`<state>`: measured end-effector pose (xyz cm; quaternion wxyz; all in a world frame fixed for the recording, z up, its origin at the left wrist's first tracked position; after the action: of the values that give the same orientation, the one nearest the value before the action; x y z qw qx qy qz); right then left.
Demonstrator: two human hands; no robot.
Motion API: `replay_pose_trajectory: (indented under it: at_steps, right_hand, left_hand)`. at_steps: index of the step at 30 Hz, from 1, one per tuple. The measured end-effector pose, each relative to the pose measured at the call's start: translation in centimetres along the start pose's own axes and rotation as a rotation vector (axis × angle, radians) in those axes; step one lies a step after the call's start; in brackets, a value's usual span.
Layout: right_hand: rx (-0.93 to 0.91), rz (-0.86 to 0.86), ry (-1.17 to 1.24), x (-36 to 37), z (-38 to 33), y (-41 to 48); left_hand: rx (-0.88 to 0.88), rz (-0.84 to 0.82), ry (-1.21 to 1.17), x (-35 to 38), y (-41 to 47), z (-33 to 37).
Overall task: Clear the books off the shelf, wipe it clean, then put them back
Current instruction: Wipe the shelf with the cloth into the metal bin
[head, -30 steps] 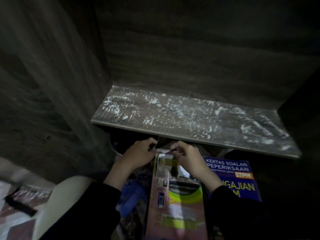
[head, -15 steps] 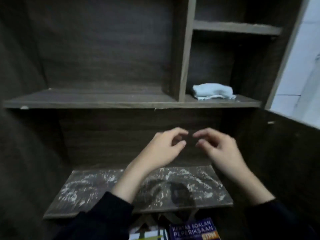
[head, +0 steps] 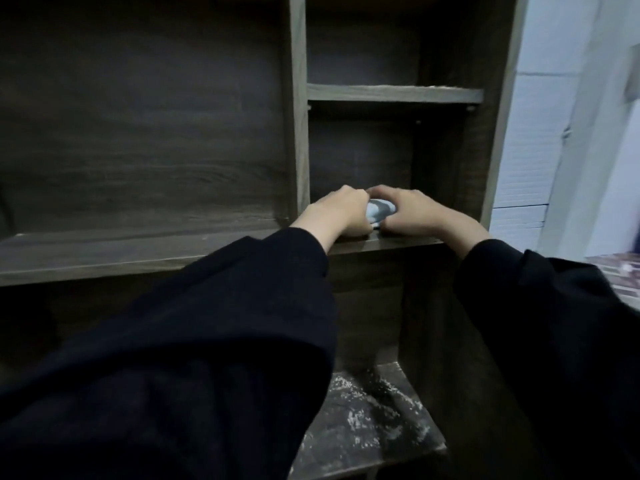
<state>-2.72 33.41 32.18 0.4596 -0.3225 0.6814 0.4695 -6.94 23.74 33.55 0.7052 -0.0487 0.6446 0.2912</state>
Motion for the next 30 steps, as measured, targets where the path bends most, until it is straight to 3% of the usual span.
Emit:
replay_pose_trajectory:
  at_steps: [2, 6, 11, 13, 18, 25, 30]
  right_hand:
    - [-0.014, 0.027, -0.009, 0.0, 0.1, 0.6]
    - [-0.026, 0.206, -0.141, -0.8, -0.1, 0.1]
    - [-0.136, 0.701, -0.258, -4.8, -2.8, -6.6]
    - [-0.185, 0.791, -0.281, -5.1, -4.4, -9.8]
    - [-0.333, 0.681, 0.048, -1.8, -10.0, -15.9]
    - [-0.398, 0.29, 0.152, 12.5, -18.5, -17.7]
    - [-0.325, 0.129, 0.086, 22.6, -23.3, -18.2]
  left_hand:
    - [-0.044, 0.02, 0.055, 0.0, 0.5, -0.3]
    - [-0.005, 0.21, 0.157, -0.9, -0.9, 0.3]
    - [0.104, 0.399, 0.19, -4.0, -6.6, 2.7]
    - [0.127, 0.454, 0.222, -5.3, -10.0, 3.1]
    - [0.164, 0.442, 0.092, -5.1, -19.8, 0.5]
    - [-0.206, 0.256, -0.078, 3.8, -28.1, -10.3]
    - [-0.45, 0.329, -0.446, 11.5, -33.5, -19.1]
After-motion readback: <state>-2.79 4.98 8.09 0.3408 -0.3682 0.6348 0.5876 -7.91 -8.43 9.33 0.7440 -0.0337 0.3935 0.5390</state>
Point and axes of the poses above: each hand's wrist, its own y-axis towards the middle knuckle, its own x-axis out of the palm, z = x × y, the point moved 7 cm from there along y, towards the middle knuckle, and after that the axes turned 9 degrees about -y, right-handed, at the moved point
